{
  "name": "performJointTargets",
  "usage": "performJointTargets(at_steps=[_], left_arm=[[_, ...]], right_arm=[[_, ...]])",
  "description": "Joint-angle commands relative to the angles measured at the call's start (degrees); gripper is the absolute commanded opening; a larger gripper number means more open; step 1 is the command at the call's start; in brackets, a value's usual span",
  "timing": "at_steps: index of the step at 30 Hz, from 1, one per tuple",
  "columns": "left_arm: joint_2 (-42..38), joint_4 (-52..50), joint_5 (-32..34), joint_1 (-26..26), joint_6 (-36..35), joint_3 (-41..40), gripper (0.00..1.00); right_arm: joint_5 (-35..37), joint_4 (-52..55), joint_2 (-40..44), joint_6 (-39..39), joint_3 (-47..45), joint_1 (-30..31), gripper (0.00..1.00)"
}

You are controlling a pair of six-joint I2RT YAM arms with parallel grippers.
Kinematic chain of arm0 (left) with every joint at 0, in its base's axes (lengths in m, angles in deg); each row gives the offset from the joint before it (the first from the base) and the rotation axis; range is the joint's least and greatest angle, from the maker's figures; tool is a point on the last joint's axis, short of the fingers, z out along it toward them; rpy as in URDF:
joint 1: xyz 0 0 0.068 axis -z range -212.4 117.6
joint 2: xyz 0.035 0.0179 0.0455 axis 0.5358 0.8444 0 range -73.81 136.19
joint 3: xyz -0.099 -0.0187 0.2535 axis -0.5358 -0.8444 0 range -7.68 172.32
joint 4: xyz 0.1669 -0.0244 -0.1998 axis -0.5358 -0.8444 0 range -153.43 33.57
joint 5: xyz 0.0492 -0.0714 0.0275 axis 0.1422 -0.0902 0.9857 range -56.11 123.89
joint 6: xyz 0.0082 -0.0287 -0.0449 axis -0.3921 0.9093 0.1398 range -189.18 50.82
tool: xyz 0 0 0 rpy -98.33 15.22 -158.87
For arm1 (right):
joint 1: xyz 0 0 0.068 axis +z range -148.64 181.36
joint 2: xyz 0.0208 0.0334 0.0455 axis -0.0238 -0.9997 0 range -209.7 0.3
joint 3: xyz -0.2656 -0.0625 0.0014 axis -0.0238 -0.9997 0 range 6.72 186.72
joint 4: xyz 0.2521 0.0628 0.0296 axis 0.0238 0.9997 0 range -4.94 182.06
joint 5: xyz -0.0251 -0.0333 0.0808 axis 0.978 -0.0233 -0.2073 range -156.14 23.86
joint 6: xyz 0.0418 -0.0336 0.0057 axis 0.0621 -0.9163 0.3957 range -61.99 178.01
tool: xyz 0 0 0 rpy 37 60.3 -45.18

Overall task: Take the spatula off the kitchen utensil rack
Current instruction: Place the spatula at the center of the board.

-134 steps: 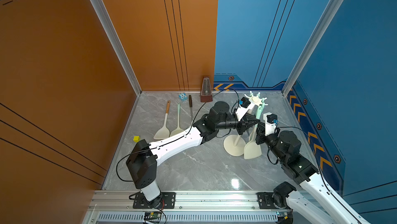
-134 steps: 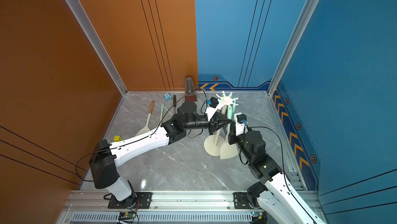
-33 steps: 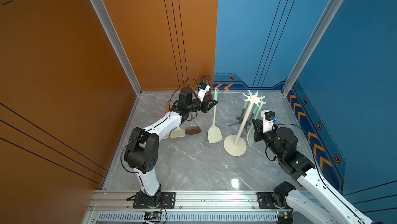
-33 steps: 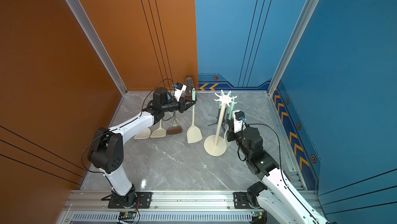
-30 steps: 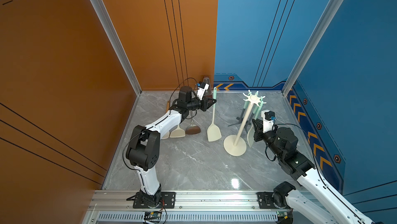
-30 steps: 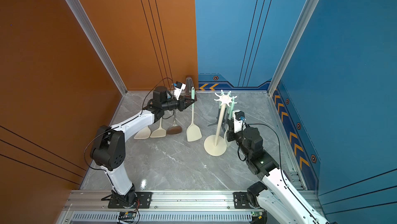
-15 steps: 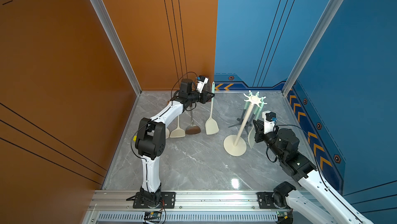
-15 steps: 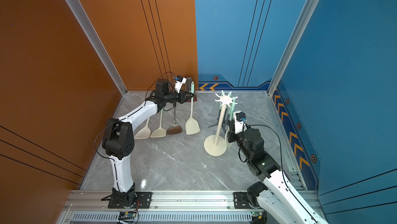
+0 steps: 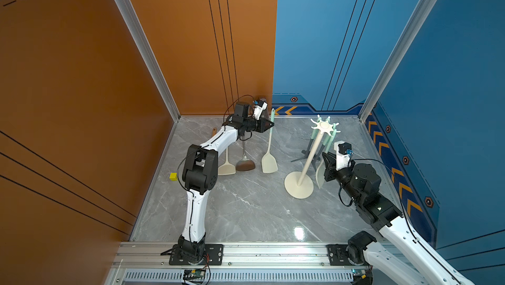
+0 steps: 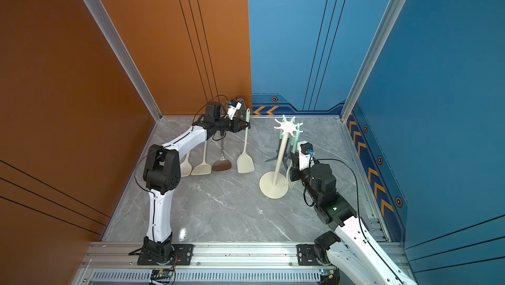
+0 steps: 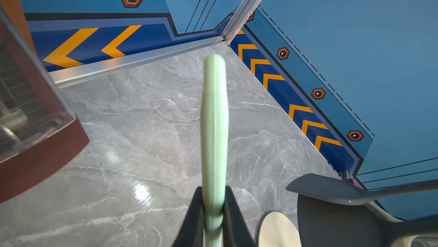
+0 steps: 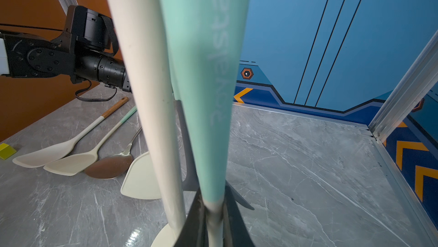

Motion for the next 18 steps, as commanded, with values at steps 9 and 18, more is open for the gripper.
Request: performJointTargets(at_steps=[9, 18], left_arm=[[4.88, -1.74, 3.26, -0.96, 0.0, 2.35, 0.0], [7.1, -1.74, 9.73, -1.09, 1.72, 2.59, 0.03]], right_arm=[[1.49, 8.91, -0.63, 1.37, -2.86, -0.77, 0.0], [1.51, 9.27, -0.45, 1.4, -2.67, -0.94, 0.0]])
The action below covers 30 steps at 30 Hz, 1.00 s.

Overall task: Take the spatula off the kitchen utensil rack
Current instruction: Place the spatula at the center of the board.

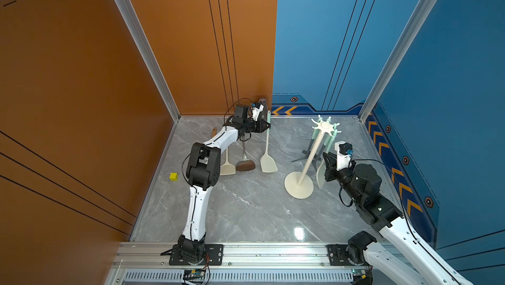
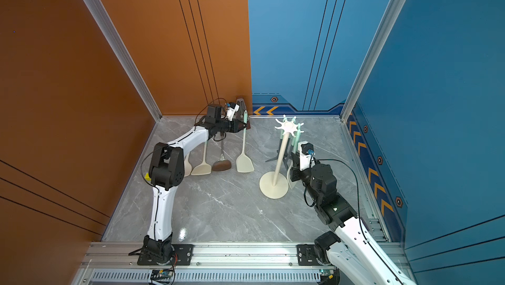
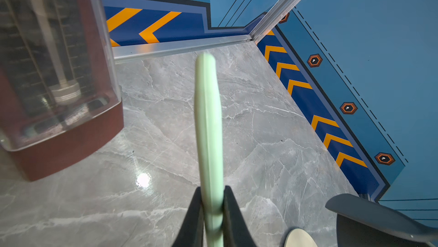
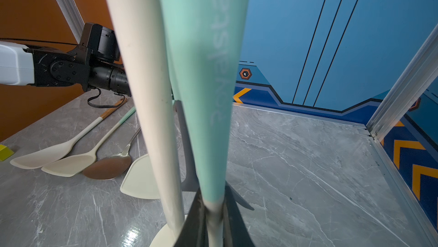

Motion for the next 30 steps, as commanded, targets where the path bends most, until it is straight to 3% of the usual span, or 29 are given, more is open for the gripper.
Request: performJointTargets(at_steps=[1, 11, 24, 30], left_arm=[[2.14, -1.37, 5.07, -0.1, -1.15, -0.1, 0.04], [3.26, -1.38, 11.15, 0.81, 3.44, -1.19, 0.05], [4.63, 2.06, 8.55, 1.88, 13.1, -1.03, 0.01], [3.03, 2.01, 12.44, 3.13, 13.76, -4.86, 0.01]], right_arm=[[1.51, 9.28, -0.77, 1.35, -2.39, -0.55, 0.0], [0.85, 8.68, -1.72, 1.24, -2.09, -0.73, 0.0], [0.28, 8.15, -1.74, 1.41, -2.56, -1.17, 0.0], [0.27, 8.15, -1.28, 1.67, -3.14, -1.24, 0.0]])
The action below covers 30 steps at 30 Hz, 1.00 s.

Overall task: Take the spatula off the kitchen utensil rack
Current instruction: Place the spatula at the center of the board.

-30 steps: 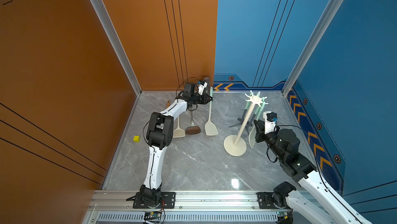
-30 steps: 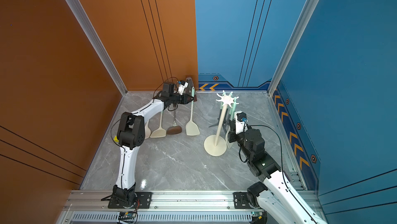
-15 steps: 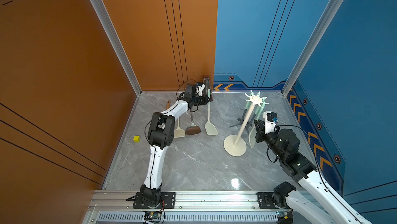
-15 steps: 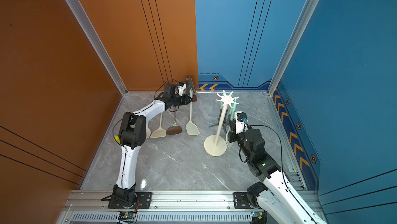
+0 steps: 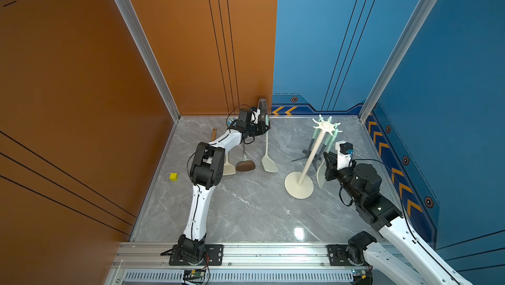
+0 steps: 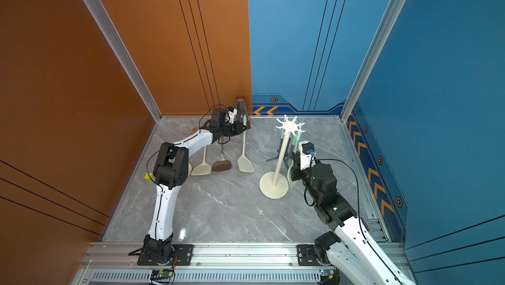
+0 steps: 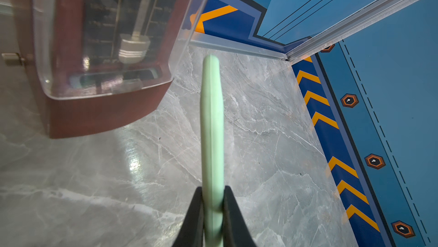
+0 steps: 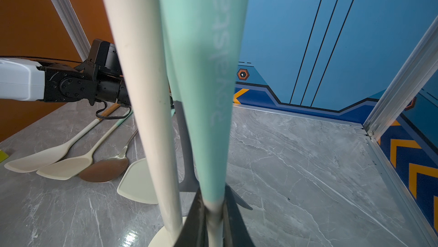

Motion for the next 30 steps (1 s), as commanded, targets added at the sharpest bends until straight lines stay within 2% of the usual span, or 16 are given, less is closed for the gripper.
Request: performJointTargets(at_steps=[1, 8, 12, 20, 25, 30], left_arm=[[-0.44, -1.79, 3.57, 1.47, -0.4, -3.9, 0.01], [-0.5, -1.83, 5.63, 0.65, 0.99, -6.28, 0.07], [-0.59, -3.86, 6.74, 0.55, 0.61, -4.75, 0.13], [-0.09, -7.52, 8.8, 0.59, 0.88, -3.84, 0.15], [-0.04, -8.23, 9.34, 0.38, 1.45, -4.22, 0.24], [1.31, -9.12, 8.71, -0.07, 1.92, -3.13, 0.28]], right_arm=[[0.25, 9.0, -0.76, 1.65, -3.05, -0.49, 0.0], [0.14, 9.09, -0.56, 1.62, -3.23, -0.58, 0.0], [0.41, 9.09, -0.38, 1.64, -3.14, -0.58, 0.0], [-0.07, 8.55, -1.03, 1.52, -3.66, -0.82, 0.0], [-1.81, 8.63, -3.17, 1.47, -2.08, -1.1, 0.0], [-1.62, 8.53, -3.27, 1.65, -1.24, -1.02, 0.0]])
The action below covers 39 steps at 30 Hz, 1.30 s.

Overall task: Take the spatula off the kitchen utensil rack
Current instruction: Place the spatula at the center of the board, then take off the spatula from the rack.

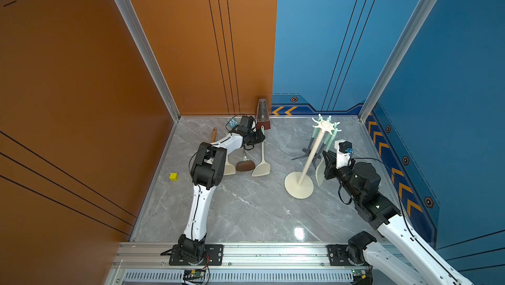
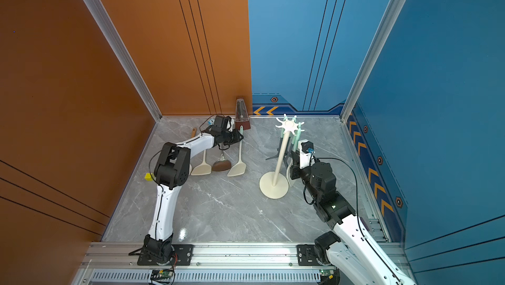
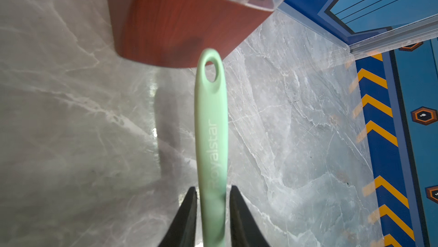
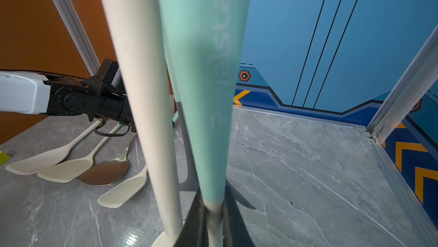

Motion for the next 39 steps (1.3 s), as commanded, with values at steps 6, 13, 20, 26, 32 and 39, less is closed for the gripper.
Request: performJointTargets(at_steps=[6, 13, 20, 26, 32, 39], left_arm=[[2.17, -3.38, 0.46, -0.61, -1.08, 1.77, 0.33], [1.75, -3.47, 0.42, -0.52, -1.55, 1.79, 0.38], [-3.39, -3.38, 1.37, 0.46, -5.25, 0.82, 0.56], [-11.86, -3.39, 0.41, 2.86, -11.0, -0.41, 0.6], [-22.92, -1.14, -2.46, 6.32, -14.58, -9.28, 0.65], [-39.16, 20.35, -14.7, 9.85, -12.2, -30.18, 0.76]], right_arm=[[0.31, 10.99, -1.16, 1.9, -1.34, -0.32, 0.0], [0.45, 11.32, -1.16, 1.44, -0.99, -0.32, 0.0], [0.4, 11.46, -0.98, 1.28, -0.52, -0.32, 0.0], [1.01, 12.23, -0.37, 0.87, 0.82, 0.03, 0.0], [2.64, 14.35, 1.87, -0.13, 2.39, 0.56, 0.0], [2.58, 17.57, 2.25, -1.13, 4.91, 1.34, 0.0]])
